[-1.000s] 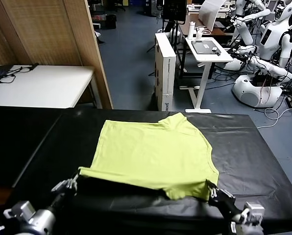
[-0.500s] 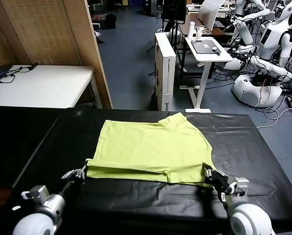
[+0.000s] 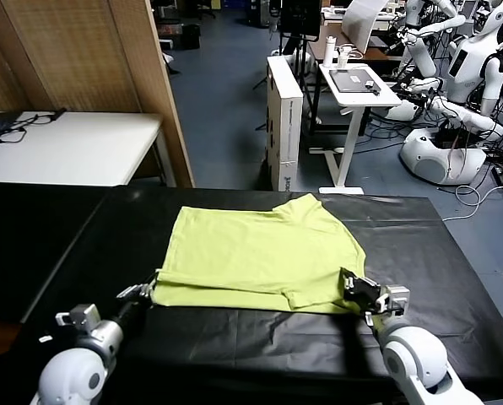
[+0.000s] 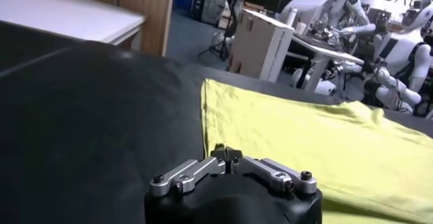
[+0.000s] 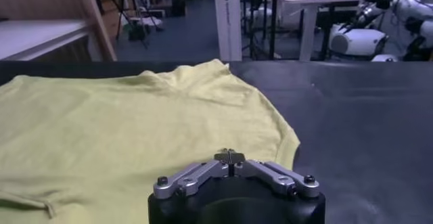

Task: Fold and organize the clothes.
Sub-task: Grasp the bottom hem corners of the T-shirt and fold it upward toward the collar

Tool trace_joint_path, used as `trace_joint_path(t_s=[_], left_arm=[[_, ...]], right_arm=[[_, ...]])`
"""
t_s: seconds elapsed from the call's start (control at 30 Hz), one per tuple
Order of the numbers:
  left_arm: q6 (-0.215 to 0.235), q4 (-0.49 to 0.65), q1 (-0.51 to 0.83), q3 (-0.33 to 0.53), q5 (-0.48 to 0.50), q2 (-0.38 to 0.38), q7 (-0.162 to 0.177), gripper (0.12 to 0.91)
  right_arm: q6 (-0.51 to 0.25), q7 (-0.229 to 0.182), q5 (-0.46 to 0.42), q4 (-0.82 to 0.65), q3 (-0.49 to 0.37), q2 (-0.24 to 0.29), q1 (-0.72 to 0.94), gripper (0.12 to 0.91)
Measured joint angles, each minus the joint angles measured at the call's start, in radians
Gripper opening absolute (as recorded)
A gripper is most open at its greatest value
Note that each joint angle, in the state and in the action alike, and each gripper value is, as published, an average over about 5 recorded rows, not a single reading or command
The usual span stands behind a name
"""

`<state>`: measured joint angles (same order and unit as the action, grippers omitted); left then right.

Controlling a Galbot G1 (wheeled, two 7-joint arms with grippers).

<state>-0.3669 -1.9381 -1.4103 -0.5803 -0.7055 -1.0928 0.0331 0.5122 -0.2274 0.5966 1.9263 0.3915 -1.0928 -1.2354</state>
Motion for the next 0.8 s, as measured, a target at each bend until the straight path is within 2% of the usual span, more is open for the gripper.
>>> trace_joint_path(t_s=[0.2, 0.27, 0.37, 0.47, 0.53, 0.67, 0.73, 0.8], left_arm=[[0.000, 0.026, 0.022, 0.008, -0.001, 0.002, 0.002, 0.147], [0.000, 0.031, 0.026, 0.011, 0.000, 0.002, 0.004, 0.147], [0.000, 0.035, 0.028, 0.013, 0.004, 0.001, 0.009, 0.147], [0.002, 0.031, 0.023, 0.007, 0.013, -0.002, 0.009, 0.174], [0.003, 0.023, 0.016, -0.001, 0.015, -0.005, 0.009, 0.252], [0.002, -0.006, -0.005, -0.020, 0.015, -0.014, 0.019, 0.494], [0.002, -0.023, -0.019, -0.031, 0.016, -0.018, 0.020, 0.626], [0.000, -0.040, -0.035, -0.040, 0.017, -0.024, 0.020, 0.751]], right_arm=[[0.006, 0.014, 0.021, 0.000, -0.001, -0.009, 0.003, 0.141], [0.011, 0.030, 0.031, 0.011, 0.006, -0.004, -0.002, 0.173], [0.023, 0.057, 0.042, 0.034, 0.021, 0.012, -0.015, 0.313], [0.031, 0.074, 0.043, 0.063, 0.039, 0.035, -0.034, 0.502], [0.034, 0.082, 0.036, 0.083, 0.053, 0.051, -0.051, 0.634], [0.036, 0.095, 0.021, 0.125, 0.086, 0.082, -0.100, 0.843], [0.033, 0.104, 0.013, 0.147, 0.103, 0.096, -0.131, 0.890], [0.025, 0.112, 0.004, 0.164, 0.120, 0.110, -0.167, 0.901]])
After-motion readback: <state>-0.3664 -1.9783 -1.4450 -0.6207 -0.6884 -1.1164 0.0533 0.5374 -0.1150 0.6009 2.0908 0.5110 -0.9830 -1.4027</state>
